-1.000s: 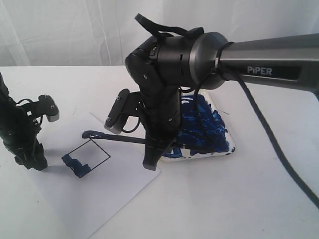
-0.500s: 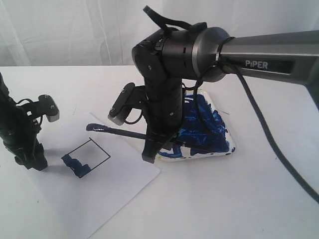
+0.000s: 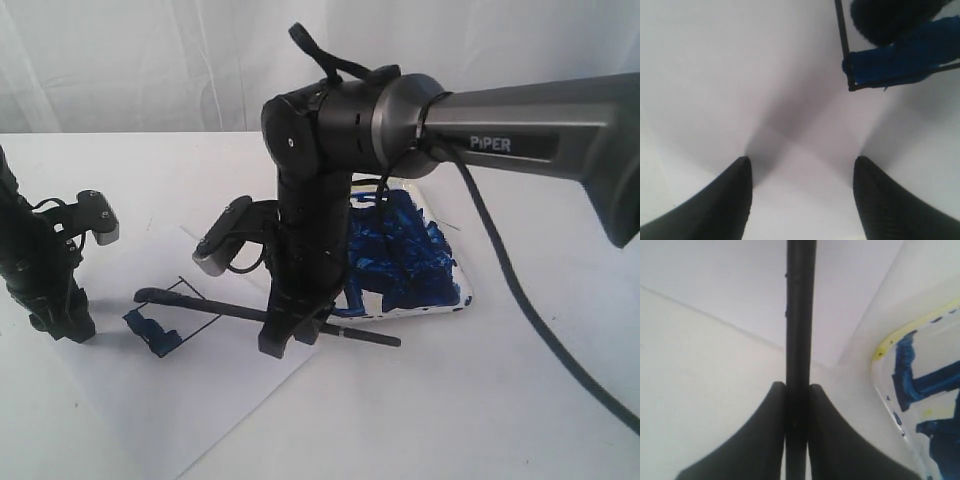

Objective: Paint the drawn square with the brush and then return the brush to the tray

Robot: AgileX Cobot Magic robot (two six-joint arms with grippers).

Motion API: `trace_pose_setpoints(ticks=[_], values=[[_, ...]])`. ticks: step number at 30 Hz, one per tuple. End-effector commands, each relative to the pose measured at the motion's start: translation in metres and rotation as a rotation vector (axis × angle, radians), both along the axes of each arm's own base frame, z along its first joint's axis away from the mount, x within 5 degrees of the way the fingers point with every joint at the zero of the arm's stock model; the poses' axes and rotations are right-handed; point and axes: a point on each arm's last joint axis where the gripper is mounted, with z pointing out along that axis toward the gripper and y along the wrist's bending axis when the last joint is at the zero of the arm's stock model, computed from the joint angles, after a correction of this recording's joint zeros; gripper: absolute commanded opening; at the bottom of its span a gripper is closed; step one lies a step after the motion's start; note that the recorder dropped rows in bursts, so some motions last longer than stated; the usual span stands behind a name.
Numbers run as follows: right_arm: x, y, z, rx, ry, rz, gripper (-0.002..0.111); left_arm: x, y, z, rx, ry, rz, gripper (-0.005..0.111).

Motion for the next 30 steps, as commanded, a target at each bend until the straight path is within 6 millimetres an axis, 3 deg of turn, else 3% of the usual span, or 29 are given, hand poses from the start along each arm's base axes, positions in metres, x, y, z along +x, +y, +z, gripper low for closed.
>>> trace_pose_setpoints(ticks=[1,18,30], values=[[0.0,0.0,-0.011,-0.015,0.043,0.018,0.0,-0.006,0.001,-0.015,0.006,0.072,0.001,0.064],[0.001,0.007,-0.024,0.021,0.066,0.01,0.0,-0.006,0.001,-0.015,0.006,0.072,0.003,0.064],[0.011,-0.002,-0.032,-0.091,-0.018,-0.069,0.0,-0.006,0.001,-0.015,0.006,0.072,0.003,0.064]])
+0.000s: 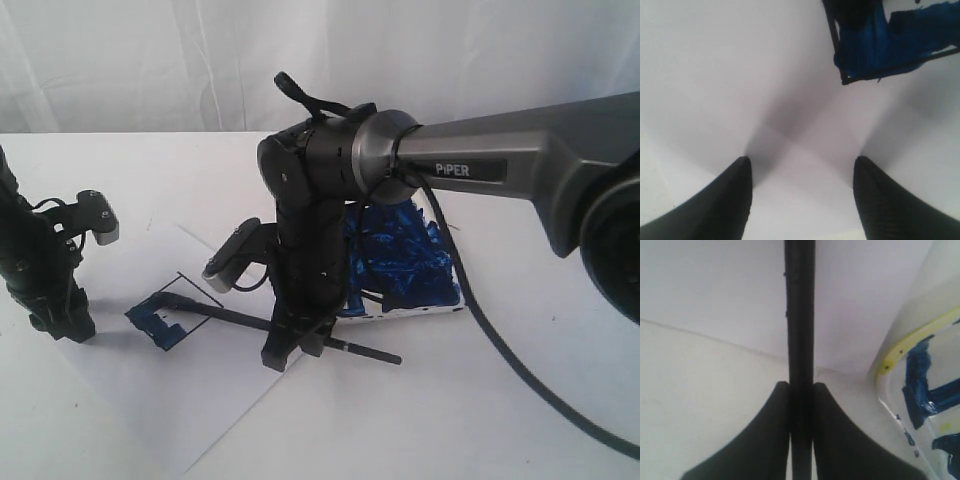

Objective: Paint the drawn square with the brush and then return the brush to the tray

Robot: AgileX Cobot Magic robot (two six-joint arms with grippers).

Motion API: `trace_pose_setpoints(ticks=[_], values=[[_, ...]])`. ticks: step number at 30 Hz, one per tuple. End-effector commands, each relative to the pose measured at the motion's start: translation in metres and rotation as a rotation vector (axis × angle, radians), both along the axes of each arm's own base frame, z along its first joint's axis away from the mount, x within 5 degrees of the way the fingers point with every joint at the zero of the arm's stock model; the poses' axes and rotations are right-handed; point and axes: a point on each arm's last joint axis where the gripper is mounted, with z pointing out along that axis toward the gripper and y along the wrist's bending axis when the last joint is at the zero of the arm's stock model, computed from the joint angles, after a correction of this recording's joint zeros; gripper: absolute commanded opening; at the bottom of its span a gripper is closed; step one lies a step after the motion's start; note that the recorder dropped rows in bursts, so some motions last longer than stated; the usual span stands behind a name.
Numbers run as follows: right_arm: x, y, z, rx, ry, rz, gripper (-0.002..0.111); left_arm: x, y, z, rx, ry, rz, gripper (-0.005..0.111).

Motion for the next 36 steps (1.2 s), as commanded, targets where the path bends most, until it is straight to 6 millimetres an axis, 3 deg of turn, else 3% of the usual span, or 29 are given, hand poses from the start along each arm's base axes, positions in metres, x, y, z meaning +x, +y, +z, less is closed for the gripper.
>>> trace_pose_setpoints(ticks=[1,12,24,29,36], values=[[0.003,-0.004,0.001,-0.026,-0.03,-0.022,0.0,-0.006,0.001,-0.015,0.006,0.072,0.003,0.064],[0.008,-0.008,0.002,-0.069,-0.087,-0.037,0.0,-0.006,0.001,-0.015,0.006,0.072,0.003,0.064],[-0.005,0.003,0.002,0.053,0.056,0.093,0.0,-0.006,0.001,-0.015,0.006,0.072,0.003,0.064],[0.002,-0.003,0.001,-0.022,-0.019,-0.021,0.0,-0.006,0.001,-0.015,0.006,0.072,0.003,0.064],[0.009,-0.01,0.002,-0.091,-0.09,-0.043,0.0,-0.006,0.001,-0.015,0.006,0.072,0.003,0.064]])
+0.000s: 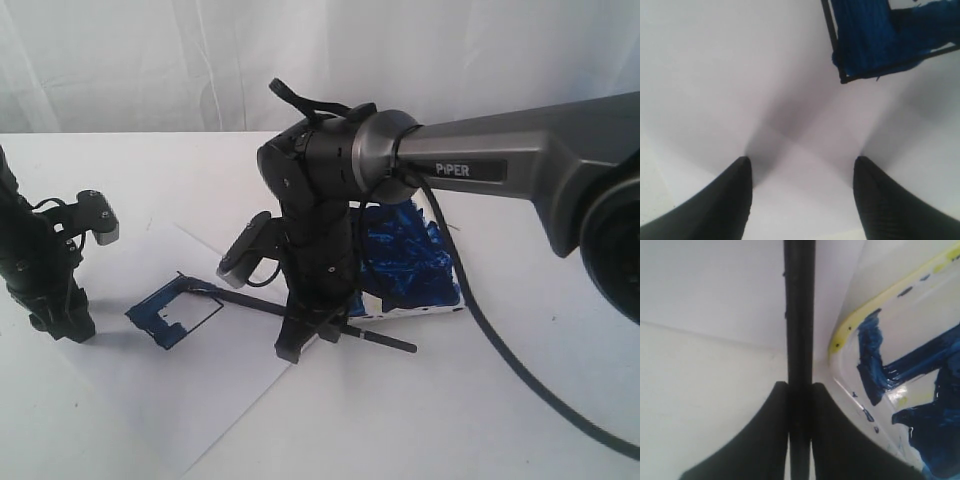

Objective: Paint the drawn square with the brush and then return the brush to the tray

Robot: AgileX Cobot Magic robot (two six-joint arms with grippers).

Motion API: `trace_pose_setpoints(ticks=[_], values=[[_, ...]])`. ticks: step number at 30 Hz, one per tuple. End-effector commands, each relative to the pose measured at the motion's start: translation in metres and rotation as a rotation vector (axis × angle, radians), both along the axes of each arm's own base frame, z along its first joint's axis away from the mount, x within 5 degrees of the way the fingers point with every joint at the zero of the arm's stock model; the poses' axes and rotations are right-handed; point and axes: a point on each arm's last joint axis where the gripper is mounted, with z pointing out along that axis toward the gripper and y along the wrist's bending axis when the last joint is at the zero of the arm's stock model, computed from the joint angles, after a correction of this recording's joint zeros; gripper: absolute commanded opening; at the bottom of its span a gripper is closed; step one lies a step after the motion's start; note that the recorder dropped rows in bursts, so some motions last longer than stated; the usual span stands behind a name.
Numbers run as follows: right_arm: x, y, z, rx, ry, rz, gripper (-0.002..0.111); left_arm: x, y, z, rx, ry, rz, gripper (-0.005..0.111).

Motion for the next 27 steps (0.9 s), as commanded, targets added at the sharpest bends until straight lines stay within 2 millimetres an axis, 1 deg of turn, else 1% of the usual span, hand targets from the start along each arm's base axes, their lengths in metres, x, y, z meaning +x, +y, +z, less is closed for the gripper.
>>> trace_pose_setpoints(ticks=[1,4,5,11,15,22,25,27], values=[[0.001,-0.002,0.002,-0.013,-0.011,-0.011,0.0,-0.006,0.001,-0.015,0.006,0.072,0.003,0.064],[0.001,-0.002,0.002,-0.014,-0.009,0.005,0.0,-0.006,0.001,-0.015,0.006,0.072,0.003,0.064],[-0.002,-0.002,0.001,-0.016,0.021,0.066,0.0,-0.006,0.001,-0.015,0.006,0.072,0.003,0.064],[-0.012,-0.002,0.004,-0.035,0.117,0.139,0.0,-0.006,0.001,-0.015,0.006,0.072,0.003,0.064],[-0.014,0.0,0.008,-0.024,0.117,0.148,0.0,-0.006,0.001,-0.015,0.006,0.072,0.003,0.064],[-0.019,0.004,0.008,-0.01,0.128,0.171,0.0,-0.006,0.001,-0.015,0.006,0.072,0.003,0.064],[-0.019,0.005,0.008,-0.003,0.129,0.167,0.0,-0.006,0.001,-0.015,0.005,0.072,0.004,0.064],[-0.018,0.005,0.008,-0.001,0.12,0.13,0.0,-0.006,0.001,-0.015,0.005,0.072,0.004,0.064]])
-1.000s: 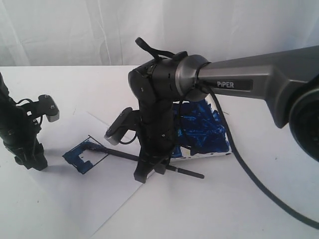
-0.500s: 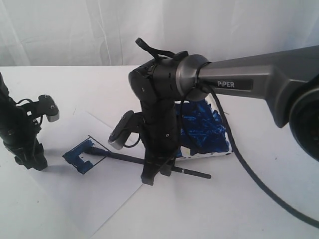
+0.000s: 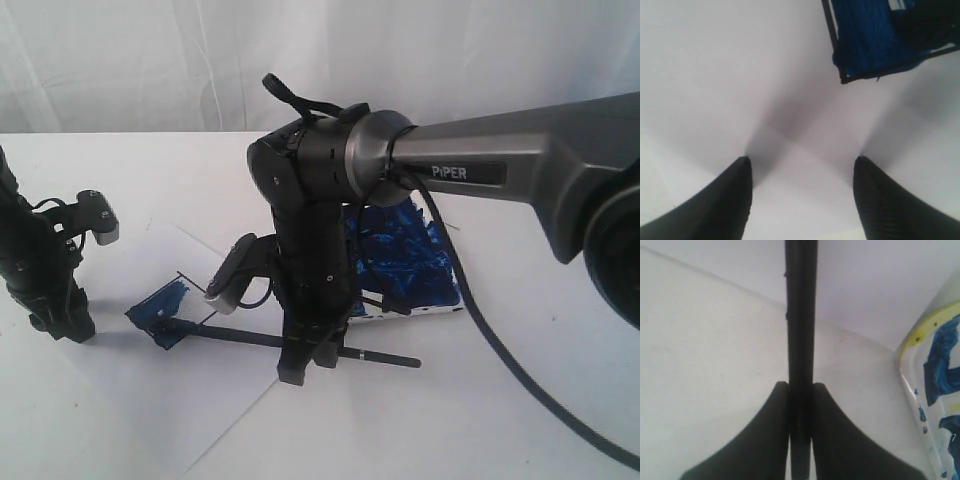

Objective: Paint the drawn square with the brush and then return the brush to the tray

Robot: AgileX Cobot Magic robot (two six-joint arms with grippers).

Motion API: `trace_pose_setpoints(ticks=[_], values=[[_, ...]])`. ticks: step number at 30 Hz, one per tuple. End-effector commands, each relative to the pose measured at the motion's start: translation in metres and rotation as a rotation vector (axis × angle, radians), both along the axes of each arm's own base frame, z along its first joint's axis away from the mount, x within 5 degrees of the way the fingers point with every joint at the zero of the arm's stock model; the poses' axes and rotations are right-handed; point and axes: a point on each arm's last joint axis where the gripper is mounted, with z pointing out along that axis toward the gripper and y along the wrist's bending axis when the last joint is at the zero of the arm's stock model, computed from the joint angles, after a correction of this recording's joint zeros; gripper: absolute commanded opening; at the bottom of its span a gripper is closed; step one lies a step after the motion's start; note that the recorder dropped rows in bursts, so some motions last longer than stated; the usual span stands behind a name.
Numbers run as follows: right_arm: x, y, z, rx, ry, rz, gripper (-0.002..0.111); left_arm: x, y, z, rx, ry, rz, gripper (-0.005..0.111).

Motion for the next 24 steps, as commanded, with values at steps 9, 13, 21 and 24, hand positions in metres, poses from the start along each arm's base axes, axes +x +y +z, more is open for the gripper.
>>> trace_pose_setpoints(ticks=[9,13,21,24], values=[[0.011,-0.01,0.006,-0.104,-0.154,-0.125,0.0,-0.006,0.001,-0.015,0.005,0.072,0.004,0.064],[0.008,-0.008,0.006,-0.08,-0.115,-0.047,0.0,-0.006,0.001,-0.015,0.005,0.072,0.004,0.064],[0.001,0.0,0.005,0.011,-0.029,0.02,0.0,-0.006,0.001,-0.015,0.005,0.072,0.004,0.064],[0.001,0.0,0.005,0.012,-0.031,0.015,0.0,-0.006,0.001,-0.015,0.005,0.072,0.004,0.064]])
